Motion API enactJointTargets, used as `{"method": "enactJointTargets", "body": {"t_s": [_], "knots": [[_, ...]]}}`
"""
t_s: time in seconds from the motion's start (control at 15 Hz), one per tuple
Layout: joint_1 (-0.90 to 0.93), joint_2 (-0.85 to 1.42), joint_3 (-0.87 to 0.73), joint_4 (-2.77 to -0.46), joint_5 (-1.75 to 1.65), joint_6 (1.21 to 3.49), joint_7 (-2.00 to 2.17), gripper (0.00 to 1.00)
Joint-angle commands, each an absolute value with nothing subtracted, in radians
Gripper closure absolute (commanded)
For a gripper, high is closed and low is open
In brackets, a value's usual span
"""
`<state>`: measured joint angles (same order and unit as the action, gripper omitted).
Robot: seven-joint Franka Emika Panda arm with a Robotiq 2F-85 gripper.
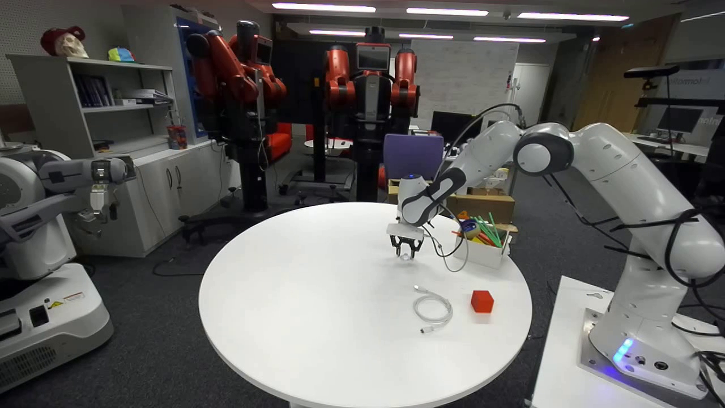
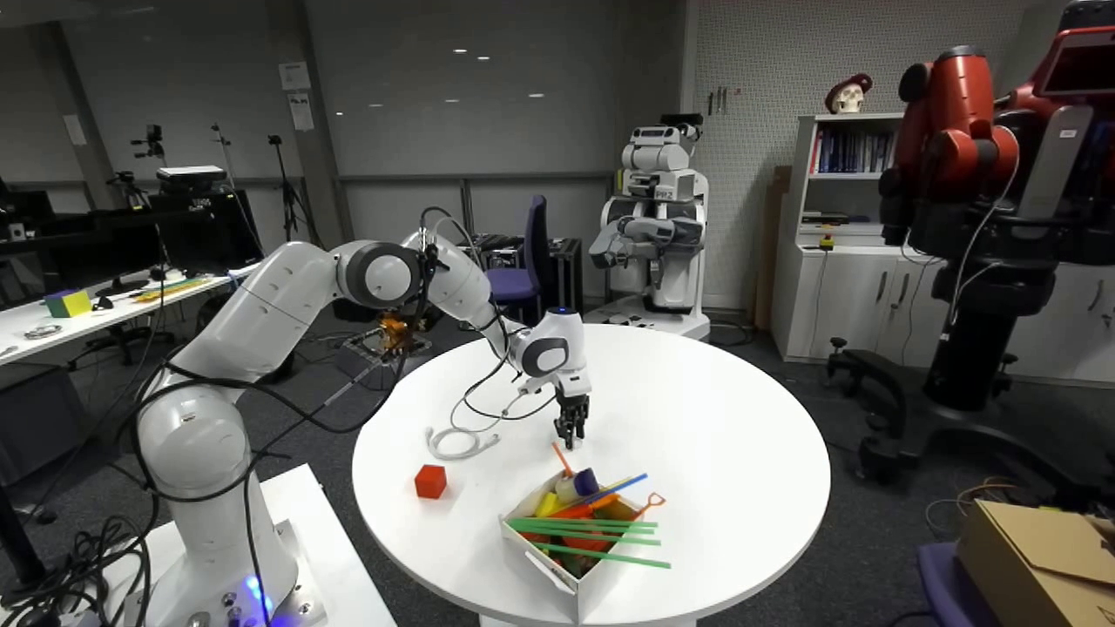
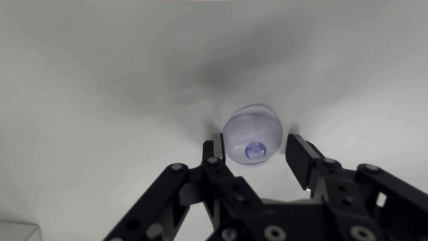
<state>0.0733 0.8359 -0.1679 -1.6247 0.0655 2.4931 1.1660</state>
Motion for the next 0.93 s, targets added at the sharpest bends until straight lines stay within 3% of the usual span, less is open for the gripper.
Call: {"method": "enactJointTargets", "body": {"t_s": [0.0,0.2,0.27,0.87], "knots": [[0.071,0.815,-0.165,-1.622,0.081,2.456,1.164,0.76],[0.071,0.789,-0.157,-1.647,0.084,2.457,1.154,0.98],[0.072,0.775,-0.154,-1.658,0.085,2.462,1.149,1.00],[0.105,0.461,-0.176,-1.988,0.002,2.512,1.052,0.96]]}}
